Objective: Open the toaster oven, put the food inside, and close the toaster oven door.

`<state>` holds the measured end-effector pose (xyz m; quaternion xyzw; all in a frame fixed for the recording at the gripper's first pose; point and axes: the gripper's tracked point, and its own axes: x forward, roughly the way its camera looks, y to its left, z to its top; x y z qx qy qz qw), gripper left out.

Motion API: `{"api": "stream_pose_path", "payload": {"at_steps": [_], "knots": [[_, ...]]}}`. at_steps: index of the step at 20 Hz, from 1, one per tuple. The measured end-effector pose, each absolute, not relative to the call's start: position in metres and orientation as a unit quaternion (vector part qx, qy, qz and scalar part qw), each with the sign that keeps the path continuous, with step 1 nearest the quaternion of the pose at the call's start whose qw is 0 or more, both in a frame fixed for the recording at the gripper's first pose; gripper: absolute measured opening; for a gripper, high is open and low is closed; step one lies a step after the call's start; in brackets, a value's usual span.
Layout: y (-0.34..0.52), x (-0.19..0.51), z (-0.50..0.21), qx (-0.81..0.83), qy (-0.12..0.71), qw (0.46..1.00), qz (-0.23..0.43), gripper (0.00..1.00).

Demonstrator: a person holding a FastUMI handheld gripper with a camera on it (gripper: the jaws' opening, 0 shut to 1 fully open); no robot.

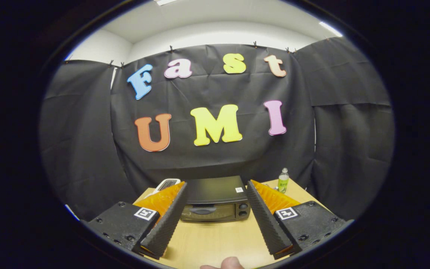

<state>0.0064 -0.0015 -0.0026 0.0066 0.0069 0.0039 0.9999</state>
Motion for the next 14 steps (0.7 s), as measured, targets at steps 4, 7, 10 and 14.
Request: {"api": "stream_pose_path", "payload": {"at_steps": [4,7,10,14], "knots": [[-0.003,0.009,-0.007,0.009,0.012,1.0,0.005,1.0],[-0.003,0.012,-0.01,0.01,0.014,1.0,0.004,1.0],[-0.004,0.013,-0.008,0.011,0.012,1.0,0.003,1.0],[0.0,0.017,-0.013,0.01,0.019,1.0,0.007,1.0]]}}
